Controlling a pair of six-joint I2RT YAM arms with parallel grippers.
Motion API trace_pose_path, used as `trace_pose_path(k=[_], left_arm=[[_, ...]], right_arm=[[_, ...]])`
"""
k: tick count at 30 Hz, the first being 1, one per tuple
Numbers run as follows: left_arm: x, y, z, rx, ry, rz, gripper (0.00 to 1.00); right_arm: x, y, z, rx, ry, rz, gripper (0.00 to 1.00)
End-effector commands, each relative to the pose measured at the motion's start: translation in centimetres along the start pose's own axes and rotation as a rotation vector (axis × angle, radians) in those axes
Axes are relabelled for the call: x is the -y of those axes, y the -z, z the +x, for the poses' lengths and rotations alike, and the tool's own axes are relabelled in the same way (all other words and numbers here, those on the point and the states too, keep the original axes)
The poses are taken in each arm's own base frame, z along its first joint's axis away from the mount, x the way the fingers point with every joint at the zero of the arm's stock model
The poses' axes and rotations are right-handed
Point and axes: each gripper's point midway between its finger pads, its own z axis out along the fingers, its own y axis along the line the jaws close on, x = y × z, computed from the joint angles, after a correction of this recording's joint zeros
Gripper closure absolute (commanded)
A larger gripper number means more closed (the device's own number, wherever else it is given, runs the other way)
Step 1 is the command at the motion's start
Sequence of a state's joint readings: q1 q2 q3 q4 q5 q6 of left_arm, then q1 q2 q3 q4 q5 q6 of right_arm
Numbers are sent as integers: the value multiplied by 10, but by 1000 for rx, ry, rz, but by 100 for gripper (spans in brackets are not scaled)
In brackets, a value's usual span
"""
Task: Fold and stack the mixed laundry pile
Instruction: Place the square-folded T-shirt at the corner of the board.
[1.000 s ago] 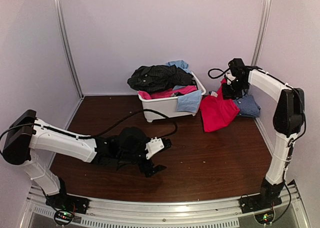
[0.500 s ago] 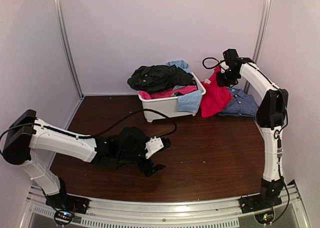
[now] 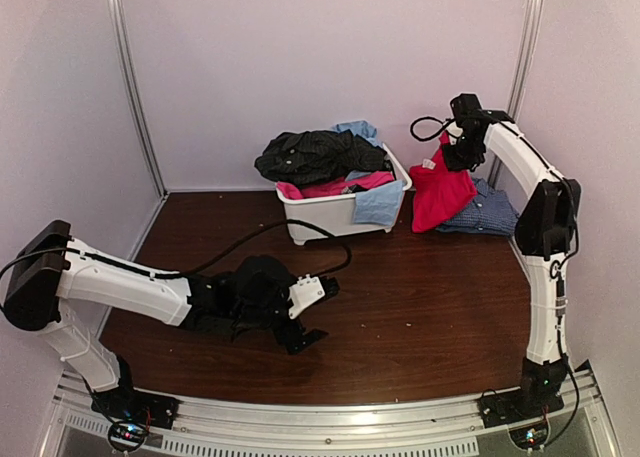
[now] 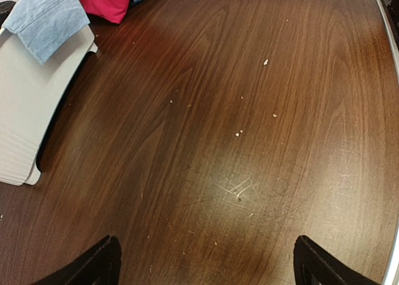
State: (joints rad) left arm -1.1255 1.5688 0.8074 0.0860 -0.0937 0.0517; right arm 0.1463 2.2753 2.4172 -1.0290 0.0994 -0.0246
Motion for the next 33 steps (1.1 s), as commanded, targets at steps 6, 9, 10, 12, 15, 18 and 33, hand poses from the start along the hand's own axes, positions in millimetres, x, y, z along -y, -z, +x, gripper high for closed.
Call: trace_pose_path(k=[6,9,10,12,15,18,33], left_arm=[[-7,5,-6,20,18,-23,2],[-7,4,-5,15,15,-25,2],[-6,3,-4,12,14,-23,2],[-5,1,-2,3,15,-19,2],[-6,1,-2,1,14,-21,2],[-7,2,-3,0,12,-26,2],[-11,0,3,-46,20,-39,2]], right_arm=[[35,83,-48,198,-21,84,100],[34,74,-46,188,-19,76,100],[33,69,-45,181,-19,70,100],[31,59,-41,163,-19,58,100],[36,46,-36,140,-12,71,100],[51,36,-33,125,-13,111,100],[100,-37,-34,155,100,302,92]])
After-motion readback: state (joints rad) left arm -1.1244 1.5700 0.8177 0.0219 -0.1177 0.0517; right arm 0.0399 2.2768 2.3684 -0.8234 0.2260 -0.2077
